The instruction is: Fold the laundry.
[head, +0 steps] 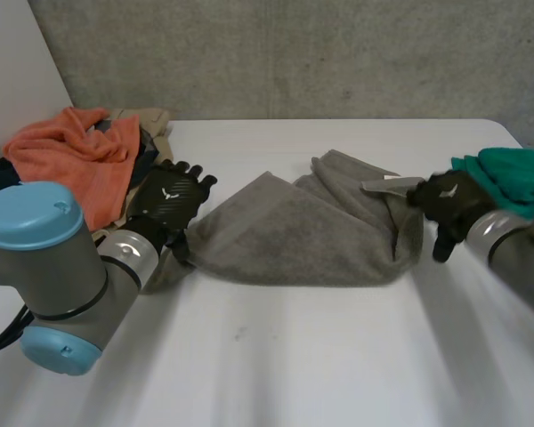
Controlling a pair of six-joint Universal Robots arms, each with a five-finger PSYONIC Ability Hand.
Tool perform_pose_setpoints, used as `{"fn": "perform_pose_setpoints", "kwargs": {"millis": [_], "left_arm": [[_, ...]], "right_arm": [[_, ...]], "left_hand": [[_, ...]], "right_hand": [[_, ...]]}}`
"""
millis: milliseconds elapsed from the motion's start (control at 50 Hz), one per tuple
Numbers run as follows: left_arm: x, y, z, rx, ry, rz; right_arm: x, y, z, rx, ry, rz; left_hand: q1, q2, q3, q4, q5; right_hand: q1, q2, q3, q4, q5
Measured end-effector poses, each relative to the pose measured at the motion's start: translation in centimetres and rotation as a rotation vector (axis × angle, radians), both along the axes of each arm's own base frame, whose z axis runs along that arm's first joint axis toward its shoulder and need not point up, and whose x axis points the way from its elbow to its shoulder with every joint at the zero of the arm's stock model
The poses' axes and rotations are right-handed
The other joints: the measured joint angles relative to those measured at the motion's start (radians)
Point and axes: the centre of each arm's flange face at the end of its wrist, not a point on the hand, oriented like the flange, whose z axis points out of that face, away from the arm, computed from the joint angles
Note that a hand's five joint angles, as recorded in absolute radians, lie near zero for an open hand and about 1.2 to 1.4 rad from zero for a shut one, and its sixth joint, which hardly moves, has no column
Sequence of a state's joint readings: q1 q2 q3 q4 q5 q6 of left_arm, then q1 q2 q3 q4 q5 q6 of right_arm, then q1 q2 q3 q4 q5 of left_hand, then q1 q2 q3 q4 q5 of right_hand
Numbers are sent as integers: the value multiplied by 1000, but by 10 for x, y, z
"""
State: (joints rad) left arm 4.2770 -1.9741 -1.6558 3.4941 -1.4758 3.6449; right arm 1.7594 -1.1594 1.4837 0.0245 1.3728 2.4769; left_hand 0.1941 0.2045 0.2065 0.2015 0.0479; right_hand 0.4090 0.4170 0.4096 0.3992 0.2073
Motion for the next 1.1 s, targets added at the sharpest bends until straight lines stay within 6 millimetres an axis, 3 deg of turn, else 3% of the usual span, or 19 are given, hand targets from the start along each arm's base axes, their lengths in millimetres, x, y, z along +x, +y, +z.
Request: {"fn": "perform_pose_setpoints", "kwargs": {"millis": [80,160,320,600,640,700,740,800,920,1020,1100], "left_arm": [[0,0,2,-1,6,2],[1,0,3,0,11,5],[1,-1,3,0,15,8],[2,-2,3,-1,15,11],[2,-3,4,-3,16,13],[2,-4,5,-7,18,14],[2,-4,6,-10,20,13],[0,-6,10,-19,27,10],[-12,-9,28,-50,60,-27],[-30,-10,50,-55,94,-97],[-54,-9,65,2,108,-175]], "right_arm": [[-12,-21,28,-12,-52,-24],[-18,-40,34,31,-66,4],[-21,-62,10,127,32,163],[-2,-83,-38,56,36,264],[0,-83,-48,56,57,278],[1,-82,-55,55,96,296],[1,-80,-54,52,113,303],[1,-75,-42,47,123,311],[11,-50,13,16,59,341],[27,-12,76,-71,-21,403],[43,34,133,-176,-103,466]], "left_hand": [[0,0,0,0,0],[0,0,0,0,0],[0,0,0,0,0],[0,0,0,0,0],[0,0,0,0,0],[0,0,0,0,0],[0,0,0,0,0],[0,0,0,0,0],[0,0,0,0,0],[0,0,0,0,0],[0,0,0,0,0]], "right_hand": [[-5,0,-7,-13,-18],[-5,0,-7,-13,-18],[-5,0,-7,-13,-18],[-4,0,-6,-11,-9],[49,15,26,44,66],[514,483,481,494,515],[692,688,676,688,708],[718,750,769,787,779],[718,750,775,795,779],[718,750,775,796,779],[718,750,779,796,779]]}}
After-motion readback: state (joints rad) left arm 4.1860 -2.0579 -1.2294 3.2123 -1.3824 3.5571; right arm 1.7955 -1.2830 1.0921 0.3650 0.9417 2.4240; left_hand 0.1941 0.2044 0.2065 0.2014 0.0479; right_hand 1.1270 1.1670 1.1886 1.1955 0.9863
